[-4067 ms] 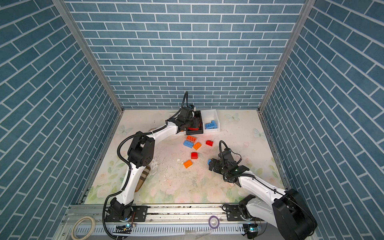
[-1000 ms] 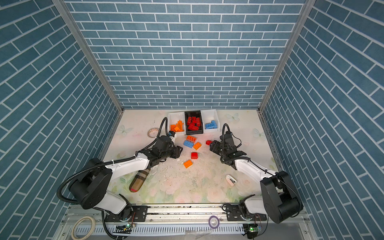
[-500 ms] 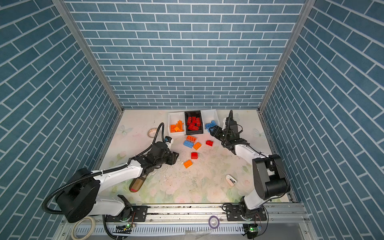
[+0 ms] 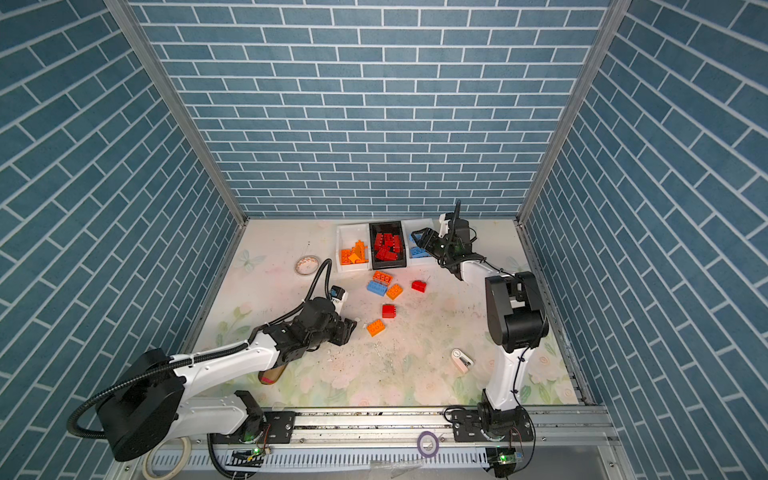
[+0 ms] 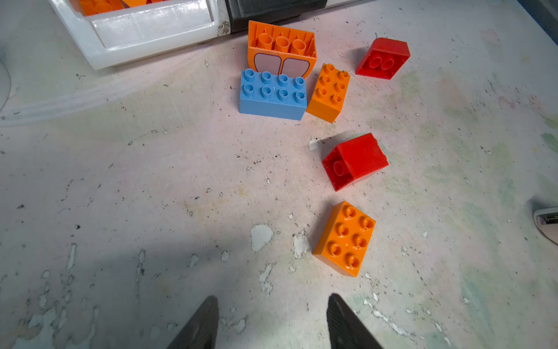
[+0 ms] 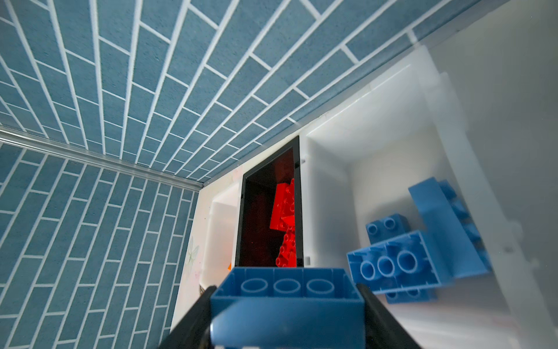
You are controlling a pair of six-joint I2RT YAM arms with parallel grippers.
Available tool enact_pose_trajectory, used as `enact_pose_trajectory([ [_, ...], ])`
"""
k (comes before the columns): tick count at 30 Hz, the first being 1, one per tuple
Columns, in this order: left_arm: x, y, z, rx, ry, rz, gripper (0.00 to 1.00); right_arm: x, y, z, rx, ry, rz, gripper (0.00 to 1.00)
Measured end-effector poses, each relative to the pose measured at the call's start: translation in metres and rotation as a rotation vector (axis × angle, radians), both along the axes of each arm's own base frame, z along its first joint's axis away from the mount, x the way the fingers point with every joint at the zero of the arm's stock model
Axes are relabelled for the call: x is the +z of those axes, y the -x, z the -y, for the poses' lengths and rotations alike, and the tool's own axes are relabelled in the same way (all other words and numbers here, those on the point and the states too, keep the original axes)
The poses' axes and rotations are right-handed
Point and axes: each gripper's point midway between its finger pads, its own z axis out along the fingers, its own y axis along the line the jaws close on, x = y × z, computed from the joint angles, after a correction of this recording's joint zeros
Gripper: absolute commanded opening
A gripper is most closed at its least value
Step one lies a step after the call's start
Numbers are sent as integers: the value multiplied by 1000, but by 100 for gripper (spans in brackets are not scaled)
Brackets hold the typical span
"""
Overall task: Sort the legos into containers by color
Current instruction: Place the lego in the container.
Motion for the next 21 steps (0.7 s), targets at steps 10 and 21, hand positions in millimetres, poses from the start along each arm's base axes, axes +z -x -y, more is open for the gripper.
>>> enact_pose_trajectory([
  [10,-4,13,6,-43,1,-11,60,-9,-50,-5,-13,3,-6,56],
  [21,-18,22,28,-178,-44,-32,60,-29,-61,6,-49,20,-74,80],
])
